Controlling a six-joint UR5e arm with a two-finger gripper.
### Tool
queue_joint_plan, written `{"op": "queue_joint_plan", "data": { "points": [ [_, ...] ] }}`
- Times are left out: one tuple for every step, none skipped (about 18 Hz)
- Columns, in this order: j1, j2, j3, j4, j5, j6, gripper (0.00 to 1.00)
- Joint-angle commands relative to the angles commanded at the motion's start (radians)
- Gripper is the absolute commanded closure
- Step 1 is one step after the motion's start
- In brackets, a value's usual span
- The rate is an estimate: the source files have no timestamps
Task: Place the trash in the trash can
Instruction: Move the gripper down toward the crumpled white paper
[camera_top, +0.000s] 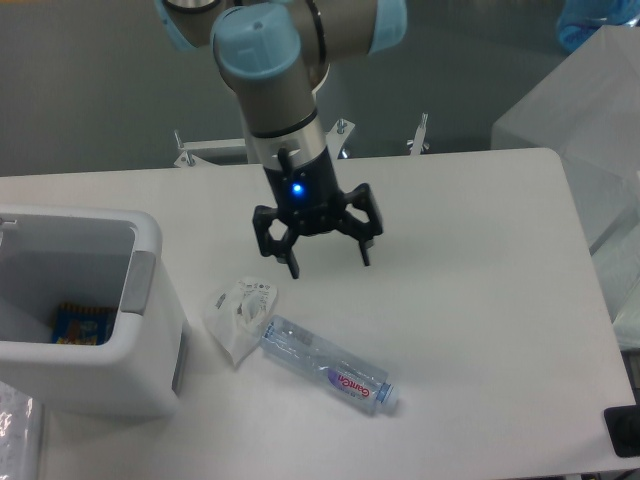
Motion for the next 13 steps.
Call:
{"op": "queue_joint_plan", "data": {
  "points": [
    [-0.008, 0.0, -0.018, 0.0, -0.008, 0.046, 0.0],
    [-0.018, -0.008, -0.028, -0.003, -0.018, 0.086, 0.0],
    [-0.038, -0.012, -0.037, -0.005, -0.026, 0.121, 0.0],
    [-0.043, -0.014, -0.048, -0.006, -0.026, 0.147, 0.0],
    [-0.045, -0.014, -0.06, -0.012, -0.031, 0.17, 0.0],
    [-0.048, -0.014, -0.072, -0.02, -0.046, 0.196, 0.0],
    [-0.048, -0.017, -0.086, -0.02, -0.066, 0.226, 0.0],
    [-0.048, -0.029, -0.098, -0.018, -0.077, 0.262, 0.0],
    [-0.051, -0.046, -0.101, -0.018, -0.077, 0.299, 0.0],
    [-0.051, -0.051, -0.101, -0.02, -0.08, 0.331, 0.0],
    [-0.052, -0.052, -0.101, -0.02, -0.087, 0.364, 0.0],
    [-0.055, -0.058, -0.103, -0.02, -0.092, 0.391, 0.0],
    [-0.058, -0.072, -0.101, -0.02, -0.092, 0.417, 0.0]
  ]
}}
